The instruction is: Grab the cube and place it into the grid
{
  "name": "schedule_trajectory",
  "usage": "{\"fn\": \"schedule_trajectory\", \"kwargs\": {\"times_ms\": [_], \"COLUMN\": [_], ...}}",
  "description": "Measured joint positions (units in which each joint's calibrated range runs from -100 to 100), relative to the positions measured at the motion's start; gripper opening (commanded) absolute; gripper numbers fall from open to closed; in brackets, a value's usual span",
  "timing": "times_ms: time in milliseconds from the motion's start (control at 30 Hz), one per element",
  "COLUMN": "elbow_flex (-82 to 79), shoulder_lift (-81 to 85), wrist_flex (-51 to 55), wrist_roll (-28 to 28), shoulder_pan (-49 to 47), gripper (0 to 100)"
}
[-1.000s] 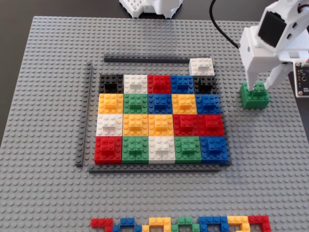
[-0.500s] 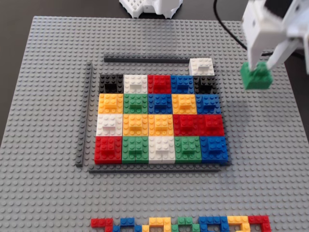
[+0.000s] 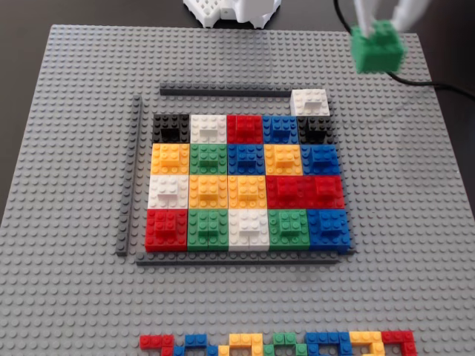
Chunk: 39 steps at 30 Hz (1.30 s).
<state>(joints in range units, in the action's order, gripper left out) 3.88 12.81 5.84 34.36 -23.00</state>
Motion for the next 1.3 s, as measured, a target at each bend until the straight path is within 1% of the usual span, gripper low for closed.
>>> {"fn": "schedule_trajectory", "kwargs": {"times_ms": [367, 667, 933, 1300], "elbow_flex": [-21.80, -40.16, -51.02, -54.46], "shoulder_lift": [17.73, 24.60, 24.85, 22.90], "wrist_flex": [-2.54, -6.69, -11.43, -15.68], "wrist_roll": [5.13, 9.23, 10.11, 10.11], "shoulder_pan": [9.19, 15.82, 16.77, 15.38], "gripper": [4, 4, 4, 4]}}
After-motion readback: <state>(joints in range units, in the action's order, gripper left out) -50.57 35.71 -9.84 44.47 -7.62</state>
